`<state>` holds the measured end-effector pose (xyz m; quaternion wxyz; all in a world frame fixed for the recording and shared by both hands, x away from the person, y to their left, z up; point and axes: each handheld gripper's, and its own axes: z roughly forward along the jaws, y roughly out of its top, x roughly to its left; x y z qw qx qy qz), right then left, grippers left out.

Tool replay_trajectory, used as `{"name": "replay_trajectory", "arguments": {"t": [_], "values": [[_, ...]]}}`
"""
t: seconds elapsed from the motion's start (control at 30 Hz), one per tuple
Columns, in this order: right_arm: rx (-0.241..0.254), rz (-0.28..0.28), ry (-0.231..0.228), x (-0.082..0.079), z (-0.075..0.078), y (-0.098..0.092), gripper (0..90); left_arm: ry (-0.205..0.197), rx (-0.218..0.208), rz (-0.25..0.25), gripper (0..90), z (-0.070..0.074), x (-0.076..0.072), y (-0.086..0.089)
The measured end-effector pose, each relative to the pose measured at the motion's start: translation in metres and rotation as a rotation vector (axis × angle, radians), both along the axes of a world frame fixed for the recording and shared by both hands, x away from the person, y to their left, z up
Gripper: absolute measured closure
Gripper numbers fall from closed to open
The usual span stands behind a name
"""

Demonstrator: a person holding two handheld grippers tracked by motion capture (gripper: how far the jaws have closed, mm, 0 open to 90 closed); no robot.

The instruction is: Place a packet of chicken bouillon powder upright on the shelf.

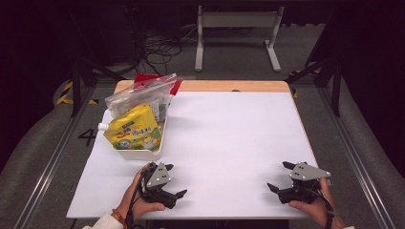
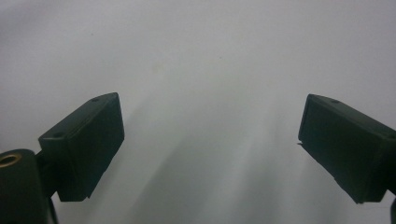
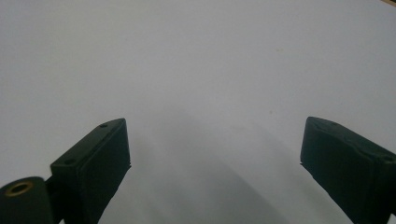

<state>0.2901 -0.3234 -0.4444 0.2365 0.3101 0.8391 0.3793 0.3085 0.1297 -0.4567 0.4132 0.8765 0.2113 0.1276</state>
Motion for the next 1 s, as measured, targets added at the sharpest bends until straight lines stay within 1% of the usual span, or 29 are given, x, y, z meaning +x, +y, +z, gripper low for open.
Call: {"name": "replay_trajectory", "arguments": {"t": [0.13,0.2,0.23,0.33,0.4,0.47,0.5,0.57,0.63,0.67,0.7,0.83,0.87,1.0], "values": [[-0.007,-0.01,-0.003,-0.002,-0.0005,0.002,8.4,-0.007,-0.008,-0.001,7.5,0.0007,0.0007,0.0006],[-0.007,-0.011,-0.015,-0.0036,-0.0004,0.0026,8.4,-0.013,-0.012,0.002,7.4,0.001,0.0014,-0.0001],[-0.007,-0.012,-0.018,-0.0043,-0.0002,0.0023,8.3,-0.025,-0.011,-0.003,7.4,0.0014,0.0019,-0.0005],[-0.003,-0.017,-0.022,-0.0049,-0.0005,0.0009,8.4,-0.035,-0.01,-0.007,7.5,0.002,0.0019,-0.0012],[-0.001,-0.018,-0.022,-0.0051,-0.0006,0.0002,8.4,-0.051,-0.011,-0.013,7.7,0.0025,0.0022,-0.0017],[0.002,-0.02,-0.025,-0.0053,-0.0007,-0.0004,8.4,-0.048,-0.016,-0.011,7.7,0.0024,0.0026,-0.002],[0.001,-0.02,-0.024,-0.0057,-0.0007,-0.0005,8.4,-0.057,-0.015,-0.012,7.7,0.0027,0.003,-0.0018],[0.005,-0.017,-0.028,-0.0063,-0.0003,-0.0005,8.4,-0.057,-0.027,-0.013,7.7,0.0035,0.0025,-0.0008],[0.008,-0.016,-0.034,-0.0068,0.0005,-0.0003,8.4,-0.069,-0.041,-0.015,7.7,0.0051,0.0018,0.0006],[0.008,-0.016,-0.034,-0.0068,0.0005,-0.0003,8.4,-0.069,-0.041,-0.015,7.7,0.0051,0.0018,0.0006],[0.012,-0.018,-0.043,-0.0072,0.0014,-0.0001,8.4,-0.074,-0.054,-0.015,7.7,0.0062,0.0015,0.0018],[0.016,-0.018,-0.048,-0.0077,0.0019,-0.0001,8.4,-0.077,-0.057,-0.018,7.6,0.0065,0.0013,0.0022],[0.013,-0.019,-0.05,-0.0079,0.0021,-0.0001,8.3,-0.079,-0.057,-0.025,7.3,0.0066,0.0012,0.0022],[0.015,-0.021,-0.058,-0.0081,0.0029,-0.0009,8.2,-0.084,-0.06,-0.024,6.7,0.0069,0.0015,0.0022]]}}
